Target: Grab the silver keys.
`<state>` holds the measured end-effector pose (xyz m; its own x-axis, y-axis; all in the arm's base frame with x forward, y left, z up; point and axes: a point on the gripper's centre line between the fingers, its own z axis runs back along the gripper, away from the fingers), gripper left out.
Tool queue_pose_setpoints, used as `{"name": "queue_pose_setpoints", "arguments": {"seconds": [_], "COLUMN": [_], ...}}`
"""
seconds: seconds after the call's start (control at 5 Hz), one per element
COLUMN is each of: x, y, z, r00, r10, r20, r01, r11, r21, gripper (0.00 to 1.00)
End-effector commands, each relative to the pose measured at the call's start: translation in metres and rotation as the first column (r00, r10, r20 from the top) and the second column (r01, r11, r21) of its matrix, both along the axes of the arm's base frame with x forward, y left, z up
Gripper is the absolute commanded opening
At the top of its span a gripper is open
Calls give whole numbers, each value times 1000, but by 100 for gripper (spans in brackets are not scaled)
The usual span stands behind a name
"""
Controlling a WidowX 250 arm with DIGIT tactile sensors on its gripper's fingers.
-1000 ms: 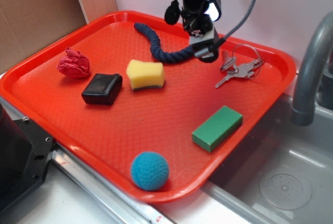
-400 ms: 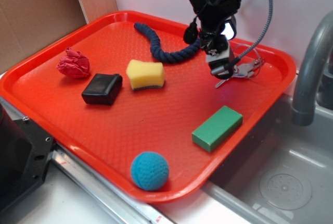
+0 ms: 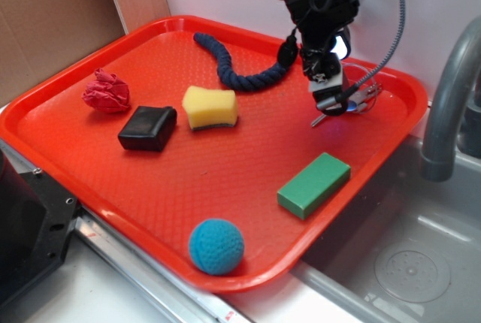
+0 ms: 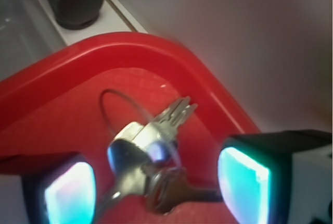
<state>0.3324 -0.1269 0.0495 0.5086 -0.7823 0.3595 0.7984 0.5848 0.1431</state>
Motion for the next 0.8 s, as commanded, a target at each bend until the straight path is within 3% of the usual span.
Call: {"name": "queue_pose_setpoints", "arguments": {"seconds": [0.0,0.6], "x": [6,-1], "y": [-12,-13], "z": [18,3], "r00": [999,1000], "r10": [-1,-19], "r20": [34,-1], "r01": [2,19], "r11": [999,998], "r21": [-48,-62], "gripper": [0,0]}}
